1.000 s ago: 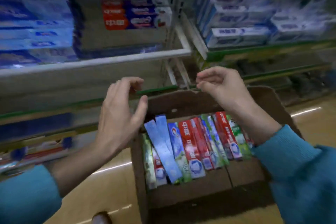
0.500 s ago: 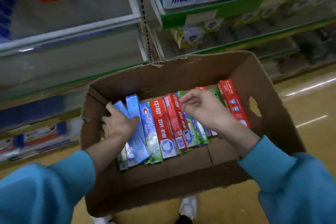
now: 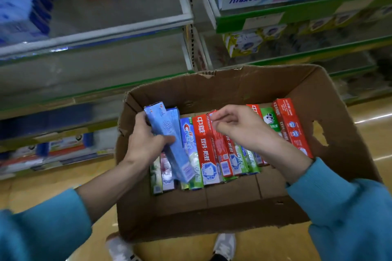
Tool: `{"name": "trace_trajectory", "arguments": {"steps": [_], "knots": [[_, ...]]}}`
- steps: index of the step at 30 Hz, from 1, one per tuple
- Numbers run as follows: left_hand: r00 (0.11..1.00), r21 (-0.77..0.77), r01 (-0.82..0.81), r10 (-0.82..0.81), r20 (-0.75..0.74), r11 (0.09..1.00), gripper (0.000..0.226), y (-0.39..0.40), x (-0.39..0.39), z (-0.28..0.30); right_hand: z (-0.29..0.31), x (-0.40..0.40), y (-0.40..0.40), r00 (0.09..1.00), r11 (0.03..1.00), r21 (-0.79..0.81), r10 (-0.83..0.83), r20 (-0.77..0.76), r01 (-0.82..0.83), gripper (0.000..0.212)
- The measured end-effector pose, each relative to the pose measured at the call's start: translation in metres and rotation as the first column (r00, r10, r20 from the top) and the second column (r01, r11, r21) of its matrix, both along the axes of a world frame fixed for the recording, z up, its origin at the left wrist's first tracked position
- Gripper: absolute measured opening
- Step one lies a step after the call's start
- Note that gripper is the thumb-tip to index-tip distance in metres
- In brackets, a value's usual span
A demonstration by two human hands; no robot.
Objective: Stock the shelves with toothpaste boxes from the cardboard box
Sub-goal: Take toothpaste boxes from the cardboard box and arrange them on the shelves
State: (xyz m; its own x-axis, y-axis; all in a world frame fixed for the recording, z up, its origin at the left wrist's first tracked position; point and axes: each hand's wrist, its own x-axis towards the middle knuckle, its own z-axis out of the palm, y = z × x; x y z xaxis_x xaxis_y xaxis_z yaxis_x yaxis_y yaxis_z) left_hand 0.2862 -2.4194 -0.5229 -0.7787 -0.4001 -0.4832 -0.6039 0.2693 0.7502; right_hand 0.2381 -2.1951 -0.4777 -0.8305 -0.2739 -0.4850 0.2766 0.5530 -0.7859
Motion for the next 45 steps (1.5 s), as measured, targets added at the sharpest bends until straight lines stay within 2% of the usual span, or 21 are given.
{"name": "trace_trajectory", "arguments": {"steps": [3,5,8,10,12,13,15,18,20,24,27,30,33,40,43,45], "knots": [[0.985,0.226,-0.025,0.063,-0.16,0.974,0.078,-0.013,0.006,0.039,0.012,-0.002,-0.017,0.998,0.998,-0.031,0.053,-0.039,-0.054,0.011],[0.961,0.376,-0.023,0.124,-0.246,0.926,0.077,-0.023,0.007,0.064,0.019,-0.004,-0.032,0.996,0.996,-0.052,0.067,-0.066,-0.071,0.018],[0.918,0.619,-0.003,0.248,-0.309,0.785,0.073,-0.047,0.003,0.093,0.031,-0.008,-0.056,0.99,0.99,-0.076,0.113,-0.087,-0.119,0.044],[0.886,0.714,0.065,0.288,-0.362,0.697,0.074,-0.069,-0.002,0.105,0.041,-0.011,-0.072,0.99,0.969,-0.202,0.143,-0.014,-0.143,0.054],[0.859,0.757,0.161,0.288,-0.424,0.633,0.083,-0.088,-0.005,0.114,0.053,-0.015,-0.088,0.972,0.92,-0.373,0.182,0.148,-0.116,0.051],[0.848,0.759,0.182,0.29,-0.443,0.625,0.084,-0.097,-0.005,0.117,0.058,-0.017,-0.097,0.962,0.893,-0.436,0.207,0.179,-0.111,0.047],[0.833,0.75,0.173,0.311,-0.457,0.638,0.075,-0.114,-0.006,0.122,0.064,-0.021,-0.115,0.972,0.858,-0.501,0.2,0.121,-0.115,0.038],[0.815,0.746,0.174,0.331,-0.476,0.643,0.067,-0.14,-0.003,0.127,0.063,-0.03,-0.141,0.992,0.866,-0.487,0.12,-0.026,-0.117,0.031],[0.802,0.745,0.157,0.357,-0.48,0.648,0.062,-0.156,0.0,0.129,0.06,-0.033,-0.156,0.995,0.87,-0.485,0.074,-0.062,-0.095,0.03],[0.746,0.709,-0.014,0.479,-0.462,0.706,0.046,-0.182,0.007,0.132,0.057,-0.036,-0.186,0.993,0.883,-0.463,0.022,-0.116,-0.073,0.026],[0.687,0.622,-0.141,0.528,-0.499,0.77,0.051,-0.202,0.009,0.132,0.058,-0.038,-0.206,0.982,0.911,-0.402,0.016,-0.187,-0.091,0.03],[0.671,0.449,-0.207,0.46,-0.581,0.869,0.053,-0.226,0.012,0.134,0.065,-0.039,-0.227,0.97,0.922,-0.376,-0.004,-0.243,-0.09,0.042],[0.654,0.299,-0.258,0.394,-0.646,0.919,0.037,-0.253,0.009,0.14,0.077,-0.043,-0.253,0.961,0.885,-0.464,-0.144,-0.238,0.018,0.044],[0.663,-0.018,-0.322,0.212,-0.718,0.947,0.027,-0.315,-0.026,0.149,0.096,-0.066,-0.318,0.852,0.862,-0.503,-0.305,-0.425,0.057,0.033],[0.638,-0.047,-0.329,0.185,-0.748,0.943,0.026,-0.341,-0.058,0.146,0.09,-0.091,-0.348,0.804,0.856,-0.505,-0.376,-0.46,0.111,0.036],[0.651,-0.105,-0.305,0.127,-0.748,0.946,0.023,-0.359,-0.083,0.14,0.085,-0.111,-0.365,0.766,0.873,-0.471,-0.389,-0.513,0.128,0.035]]}}
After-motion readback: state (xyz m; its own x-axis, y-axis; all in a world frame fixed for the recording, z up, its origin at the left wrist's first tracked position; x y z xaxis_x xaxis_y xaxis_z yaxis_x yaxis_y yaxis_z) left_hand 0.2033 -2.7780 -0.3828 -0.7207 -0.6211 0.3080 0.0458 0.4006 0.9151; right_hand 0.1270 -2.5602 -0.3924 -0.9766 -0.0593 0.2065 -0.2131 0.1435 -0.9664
